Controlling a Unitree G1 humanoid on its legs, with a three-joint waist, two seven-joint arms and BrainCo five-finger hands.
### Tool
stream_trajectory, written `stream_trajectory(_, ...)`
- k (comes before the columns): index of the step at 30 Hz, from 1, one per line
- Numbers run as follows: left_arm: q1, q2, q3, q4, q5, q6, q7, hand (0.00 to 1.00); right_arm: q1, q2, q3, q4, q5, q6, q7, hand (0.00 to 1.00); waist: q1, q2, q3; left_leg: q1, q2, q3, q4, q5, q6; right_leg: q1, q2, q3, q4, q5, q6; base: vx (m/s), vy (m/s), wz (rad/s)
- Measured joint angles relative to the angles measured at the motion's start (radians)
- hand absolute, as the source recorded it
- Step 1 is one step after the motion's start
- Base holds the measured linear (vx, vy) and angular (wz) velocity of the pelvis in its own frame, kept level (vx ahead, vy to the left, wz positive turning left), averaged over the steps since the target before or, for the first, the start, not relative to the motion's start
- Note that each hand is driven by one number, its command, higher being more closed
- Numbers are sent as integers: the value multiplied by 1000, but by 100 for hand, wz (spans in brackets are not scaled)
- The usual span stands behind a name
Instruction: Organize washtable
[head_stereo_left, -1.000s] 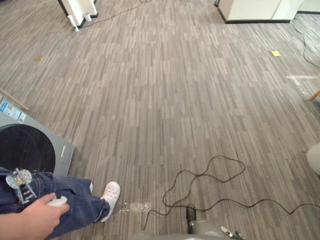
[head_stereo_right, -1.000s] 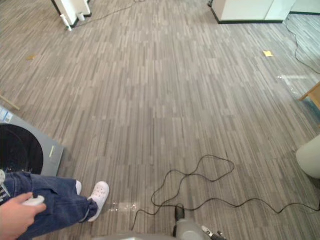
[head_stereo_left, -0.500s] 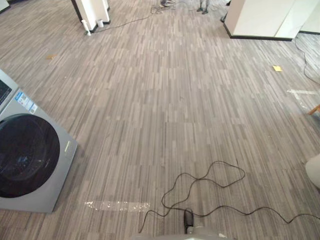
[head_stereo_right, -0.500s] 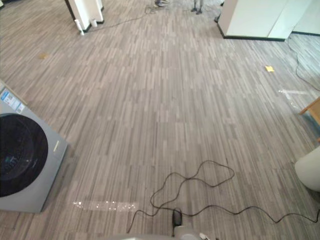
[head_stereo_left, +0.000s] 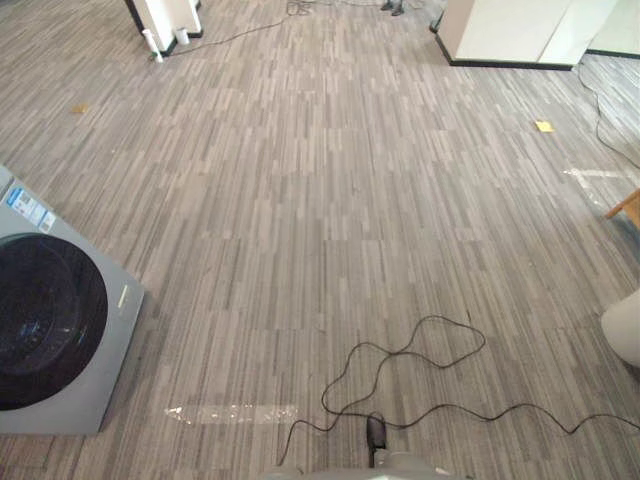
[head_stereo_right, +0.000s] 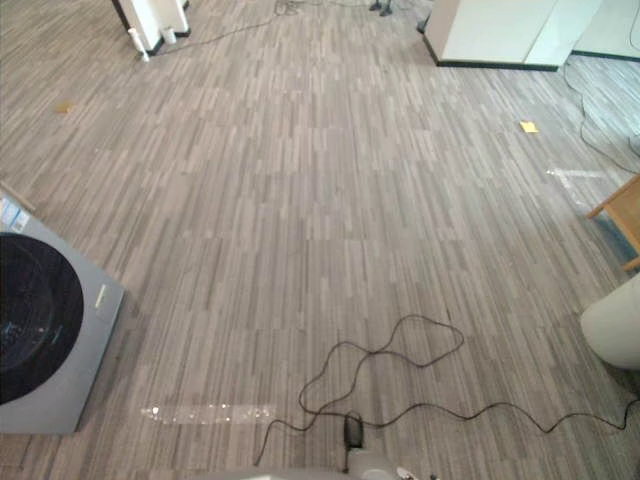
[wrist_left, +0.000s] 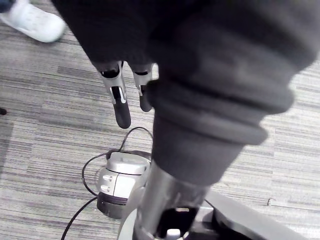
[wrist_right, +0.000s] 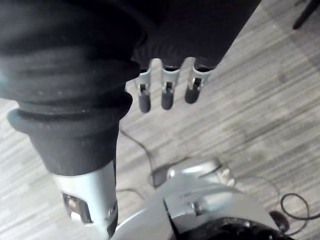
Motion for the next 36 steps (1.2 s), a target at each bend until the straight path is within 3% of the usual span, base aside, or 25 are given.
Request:
stream_trajectory(2,9,-13,48,-8,0,0,-3,0,14,22,-23,-51,9,-1,0,0,3,-9,9,15,-24,18,39,-25,23,-95,-43,-13,275,-101,14,-22,112,13)
stream_trajectory(5,33,-33,107,-32,0,2,-1,0,17,32,-34,-108,52,-9,-1,0,3,-4,33,74,-35,20,52,-55,59,-249,-89,-70,595,-156,24,10,100,-5)
stream_trajectory(7,40,-32,116,-33,0,3,-3,0,22,38,-35,-109,89,-22,-4,0,1,-4,34,97,-25,23,58,-85,53,-305,-97,-114,580,-161,26,95,60,-9)
stream_trajectory(11,42,-31,123,-31,2,13,-4,0,24,50,-68,-107,125,-23,-18,0,1,-8,38,137,-3,22,57,-159,42,-326,-90,-164,339,-141,9,314,-67,-1)
stream_trajectory(13,43,-39,122,-29,4,25,-5,0,20,57,-123,-106,128,-20,-20,0,-7,7,32,182,36,17,24,-190,10,-337,-73,-182,329,-35,-35,447,-155,22)
stream_trajectory(14,43,-55,127,-20,6,26,5,0,19,49,-134,-105,127,-20,-22,0,-25,53,4,200,77,6,-13,-167,-28,-335,-44,-211,354,-25,-49,620,-192,37)
stream_trajectory(15,42,-41,134,-18,11,26,12,0,-8,61,-155,-98,126,-18,-27,0,-23,45,13,205,99,14,10,-98,-85,-337,-44,-219,416,-44,-90,650,-237,31)
stream_trajectory(16,42,-40,135,-21,11,26,11,0,-17,62,-158,-100,125,-17,-29,0,-25,42,13,199,102,7,38,-57,-86,-328,-45,-227,430,-57,-102,816,-312,22)
stream_trajectory(17,32,-48,154,-24,10,26,9,0,-14,56,-158,-99,115,-13,-34,0,-25,45,10,159,102,-2,172,58,-59,-275,-41,-251,433,-81,-118,665,-307,21)
stream_trajectory(18,31,-51,160,-24,9,26,9,0,-12,56,-157,-100,115,-13,-36,0,-25,45,10,146,103,0,211,86,-50,-259,-40,-258,429,-88,-115,794,-343,25)
stream_trajectory(19,33,-61,180,-28,-6,25,9,0,0,56,-144,-107,113,-11,-38,0,-22,44,10,87,107,-1,373,216,-40,-182,-31,-261,387,-119,-123,651,-219,-6)
stream_trajectory(20,40,-73,206,-46,-22,21,10,0,2,51,-139,-107,100,-10,-40,0,-18,37,15,17,127,-1,564,296,-61,-104,-19,-242,324,-149,-121,639,-188,-14)
stream_trajectory(21,39,-77,215,-52,-24,20,12,0,2,48,-140,-107,90,-10,-40,0,-18,45,12,-25,144,1,656,274,-56,-71,-7,-237,295,-159,-123,587,-111,-30)
stream_trajectory(22,35,-89,233,-63,-23,20,13,0,3,45,-141,-107,77,-9,-41,0,-18,52,14,-108,169,20,792,213,-50,-10,13,-229,251,-160,-125,516,-74,-27)
stream_trajectory(24,39,-77,228,-90,-39,15,-4,0,-1,56,-141,-106,72,-10,-39,0,-13,28,29,-199,175,67,871,117,-33,102,8,-212,181,-162,-126,452,-21,-25)
stream_trajectory(25,38,-81,225,-105,-60,4,-4,0,1,61,-142,-107,68,-10,-40,0,0,19,34,-260,173,92,867,64,-33,166,-9,-210,154,-162,-125,383,58,-16)
stream_trajectory(27,47,-93,216,-123,-84,-22,-6,0,2,68,-140,-107,67,-9,-38,0,17,5,38,-343,156,130,779,39,-36,235,-51,-212,136,-200,-70,368,137,-8)
stream_trajectory(28,47,-105,204,-127,-100,-29,-7,0,4,66,-140,-109,68,-10,-36,0,29,11,39,-376,138,141,643,40,-37,264,-78,-225,140,-258,-25,298,210,5)
stream_trajectory(29,47,-117,191,-126,-102,-30,6,0,7,55,-134,-110,69,-10,-35,0,30,27,35,-388,124,133,443,49,-40,286,-85,-224,159,-294,1,330,282,7)
stream_trajectory(30,47,-122,189,-124,-102,-30,9,0,10,51,-125,-111,70,-10,-35,0,31,33,32,-390,117,123,342,69,-43,297,-83,-220,165,-308,17,447,372,-10)
stream_trajectory(31,53,-110,198,-113,-121,-29,16,0,9,51,-108,-97,67,-7,-36,0,47,20,22,-377,83,118,329,139,-15,315,-100,-189,161,-325,30,500,339,-10)
stream_trajectory(32,77,-81,185,-124,-120,-47,-11,0,9,79,-100,-94,57,-7,-34,0,53,-29,3,-369,44,138,295,127,-7,313,-121,-145,140,-329,16,453,228,-8)
stream_trajectory(34,74,-77,187,-118,-124,-53,-21,0,0,80,-115,-65,35,-6,-28,0,57,-56,-9,-364,-2,150,286,109,23,308,-129,-110,137,-311,2,395,150,16)
stream_trajectory(35,73,-78,191,-116,-123,-50,-18,0,-8,78,-121,-55,31,0,-27,0,62,-56,-9,-356,-11,166,288,100,38,309,-142,-103,134,-303,-2,382,222,-1)
stream_trajectory(36,69,-80,213,-108,-119,-41,-5,0,-22,79,-126,-46,0,5,-15,0,63,-60,-17,-340,-33,190,286,88,64,314,-169,-70,128,-285,15,355,255,-34)
